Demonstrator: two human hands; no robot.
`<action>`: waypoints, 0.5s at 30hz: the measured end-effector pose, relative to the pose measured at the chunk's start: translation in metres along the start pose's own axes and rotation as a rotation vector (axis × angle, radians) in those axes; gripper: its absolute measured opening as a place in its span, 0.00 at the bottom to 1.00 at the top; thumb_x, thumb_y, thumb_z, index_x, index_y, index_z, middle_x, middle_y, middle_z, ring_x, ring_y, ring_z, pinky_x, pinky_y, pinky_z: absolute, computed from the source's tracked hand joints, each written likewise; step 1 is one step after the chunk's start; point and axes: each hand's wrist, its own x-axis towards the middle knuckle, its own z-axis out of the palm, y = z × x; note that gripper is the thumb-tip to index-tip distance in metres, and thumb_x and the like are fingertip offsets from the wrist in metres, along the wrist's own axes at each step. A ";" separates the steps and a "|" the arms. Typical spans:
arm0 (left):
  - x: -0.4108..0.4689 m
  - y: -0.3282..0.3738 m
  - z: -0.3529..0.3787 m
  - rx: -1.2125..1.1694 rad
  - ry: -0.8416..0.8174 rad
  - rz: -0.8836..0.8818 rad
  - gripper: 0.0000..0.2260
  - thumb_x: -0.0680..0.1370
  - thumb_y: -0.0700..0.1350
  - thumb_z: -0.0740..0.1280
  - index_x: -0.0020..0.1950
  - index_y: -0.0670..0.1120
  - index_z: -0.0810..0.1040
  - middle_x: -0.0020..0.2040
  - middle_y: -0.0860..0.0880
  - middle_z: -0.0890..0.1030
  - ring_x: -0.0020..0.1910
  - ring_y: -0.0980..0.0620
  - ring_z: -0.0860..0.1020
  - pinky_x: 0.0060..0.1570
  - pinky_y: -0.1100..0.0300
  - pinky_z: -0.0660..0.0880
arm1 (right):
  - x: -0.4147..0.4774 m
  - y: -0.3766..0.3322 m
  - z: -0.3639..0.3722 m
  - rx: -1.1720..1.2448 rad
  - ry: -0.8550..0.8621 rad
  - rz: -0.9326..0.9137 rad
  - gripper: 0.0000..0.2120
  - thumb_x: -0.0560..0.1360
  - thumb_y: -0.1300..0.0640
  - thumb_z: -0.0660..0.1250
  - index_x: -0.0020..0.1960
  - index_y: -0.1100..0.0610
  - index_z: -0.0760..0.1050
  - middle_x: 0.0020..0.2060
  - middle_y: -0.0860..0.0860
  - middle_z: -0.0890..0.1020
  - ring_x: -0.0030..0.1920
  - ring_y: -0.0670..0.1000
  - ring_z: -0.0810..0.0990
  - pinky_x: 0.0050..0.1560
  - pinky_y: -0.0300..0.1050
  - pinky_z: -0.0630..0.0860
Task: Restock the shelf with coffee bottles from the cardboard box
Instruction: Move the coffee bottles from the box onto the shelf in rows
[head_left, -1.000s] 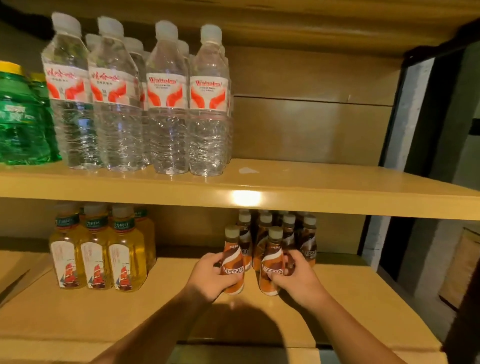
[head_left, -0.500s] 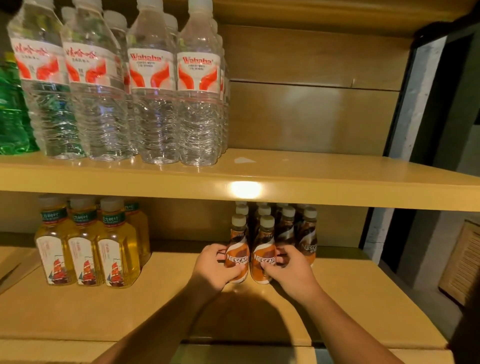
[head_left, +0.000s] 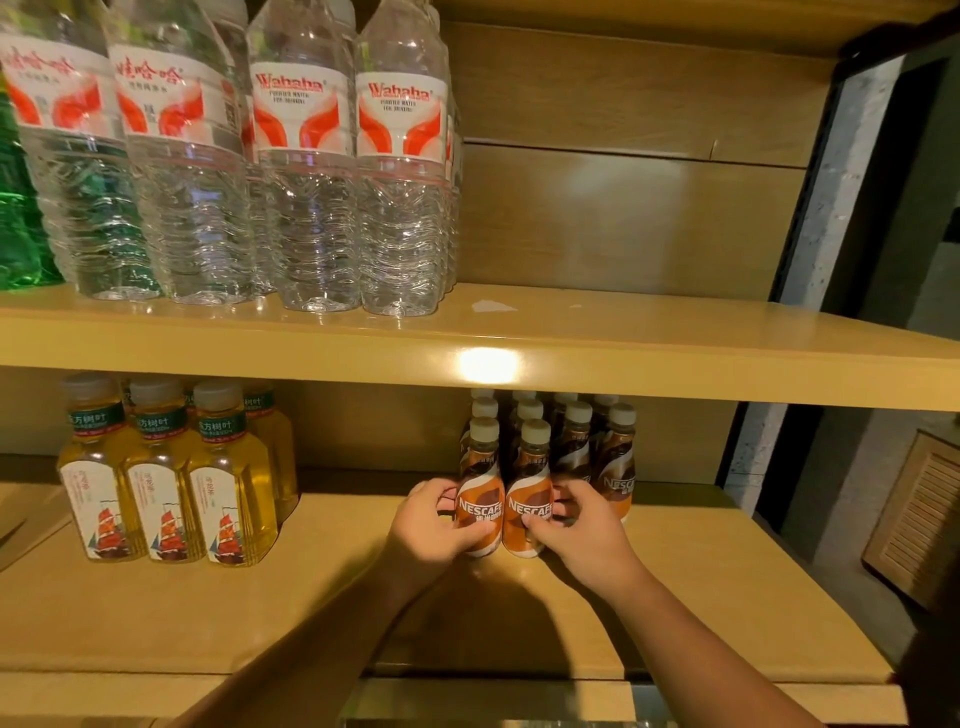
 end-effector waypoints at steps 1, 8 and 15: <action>-0.001 -0.001 -0.002 0.024 -0.024 0.009 0.32 0.69 0.55 0.81 0.68 0.45 0.74 0.58 0.51 0.75 0.56 0.55 0.77 0.54 0.66 0.75 | -0.001 -0.001 -0.001 -0.025 -0.011 -0.002 0.17 0.74 0.57 0.76 0.60 0.48 0.76 0.52 0.43 0.83 0.54 0.43 0.82 0.51 0.37 0.80; -0.023 -0.001 -0.026 0.476 -0.154 0.089 0.52 0.70 0.73 0.69 0.83 0.48 0.52 0.82 0.48 0.57 0.79 0.48 0.59 0.76 0.52 0.60 | -0.019 -0.012 -0.018 -0.482 0.013 -0.089 0.29 0.74 0.41 0.73 0.70 0.46 0.67 0.61 0.40 0.73 0.61 0.43 0.73 0.60 0.41 0.75; -0.076 0.016 -0.046 0.802 -0.108 0.089 0.48 0.75 0.76 0.54 0.84 0.50 0.40 0.83 0.46 0.39 0.82 0.42 0.37 0.77 0.40 0.37 | -0.057 -0.033 -0.018 -0.915 -0.024 -0.179 0.50 0.71 0.25 0.59 0.82 0.50 0.45 0.82 0.51 0.50 0.81 0.55 0.47 0.80 0.54 0.48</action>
